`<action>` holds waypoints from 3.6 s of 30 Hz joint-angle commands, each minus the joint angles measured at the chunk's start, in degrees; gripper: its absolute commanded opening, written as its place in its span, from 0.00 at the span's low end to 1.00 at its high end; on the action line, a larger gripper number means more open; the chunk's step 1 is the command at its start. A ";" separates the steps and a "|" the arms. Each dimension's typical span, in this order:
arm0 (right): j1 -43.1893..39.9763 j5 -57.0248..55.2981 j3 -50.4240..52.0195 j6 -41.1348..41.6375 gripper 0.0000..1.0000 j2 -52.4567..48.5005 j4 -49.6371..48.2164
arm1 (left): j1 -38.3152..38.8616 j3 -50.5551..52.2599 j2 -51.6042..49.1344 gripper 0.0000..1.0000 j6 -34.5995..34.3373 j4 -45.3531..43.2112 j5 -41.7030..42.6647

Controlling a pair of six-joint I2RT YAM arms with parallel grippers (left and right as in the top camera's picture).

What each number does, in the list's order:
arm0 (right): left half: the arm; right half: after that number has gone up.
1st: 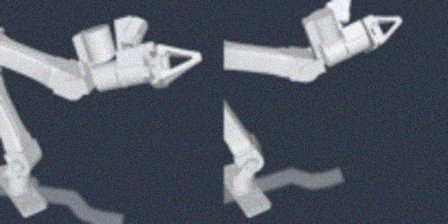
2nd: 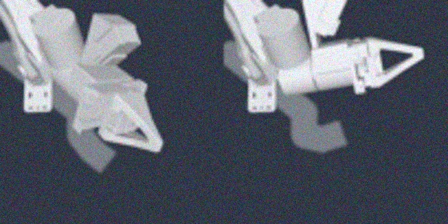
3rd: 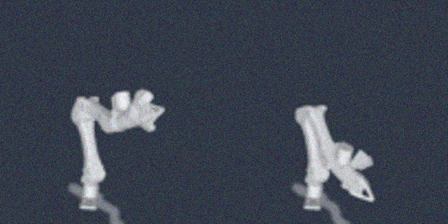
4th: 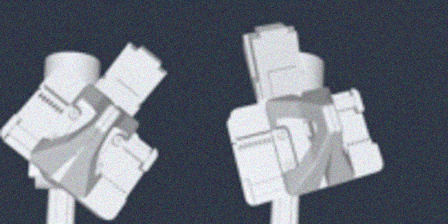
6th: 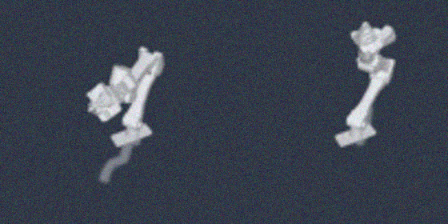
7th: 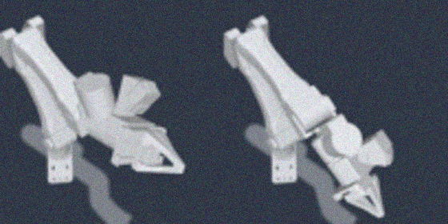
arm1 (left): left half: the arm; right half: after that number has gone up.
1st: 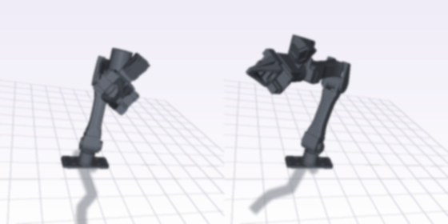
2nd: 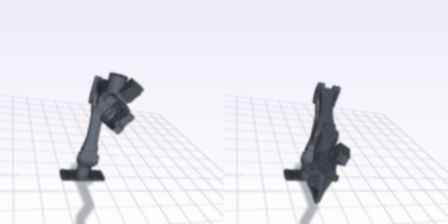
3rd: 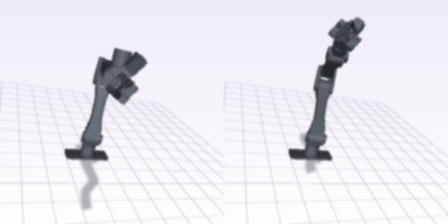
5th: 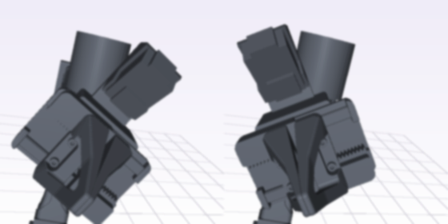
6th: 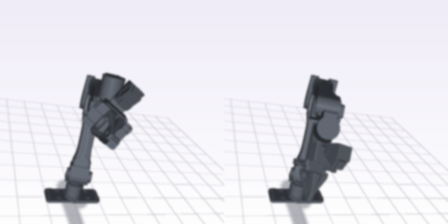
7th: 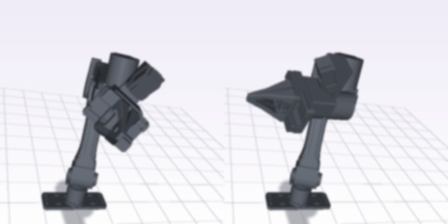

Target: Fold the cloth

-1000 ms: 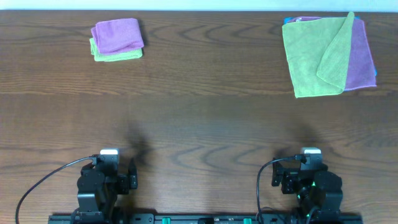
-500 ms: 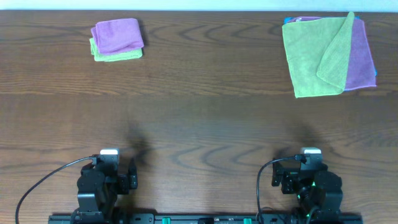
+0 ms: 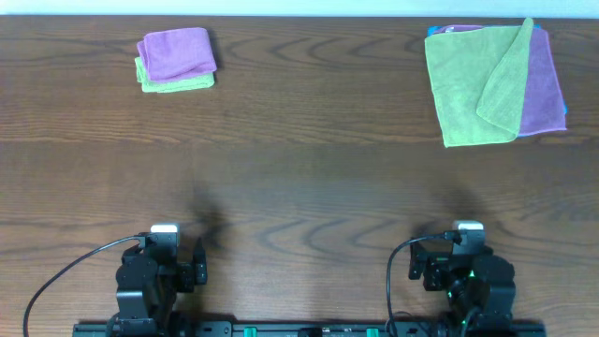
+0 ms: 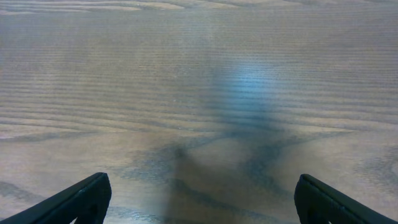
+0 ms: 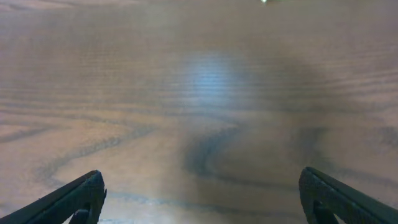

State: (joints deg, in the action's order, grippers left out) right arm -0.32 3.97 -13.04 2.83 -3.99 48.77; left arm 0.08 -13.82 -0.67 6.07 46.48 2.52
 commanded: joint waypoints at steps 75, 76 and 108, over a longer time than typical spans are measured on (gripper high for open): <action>-4.17 -16.20 -74.14 -5.07 0.81 -116.67 -4.83 | -0.04 0.72 0.46 0.95 0.57 0.28 -1.05; -4.33 -16.24 -74.14 -5.07 0.80 -116.67 -4.74 | -0.04 0.72 0.46 0.95 0.57 0.28 -1.05; -7.21 -9.25 -70.05 -5.07 0.70 -117.22 -3.61 | -0.04 0.72 0.46 0.95 0.57 0.28 -1.05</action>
State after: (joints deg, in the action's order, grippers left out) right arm -7.29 -6.81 -84.58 -2.00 -119.66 45.39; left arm 0.08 -13.78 -0.62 6.07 46.46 2.50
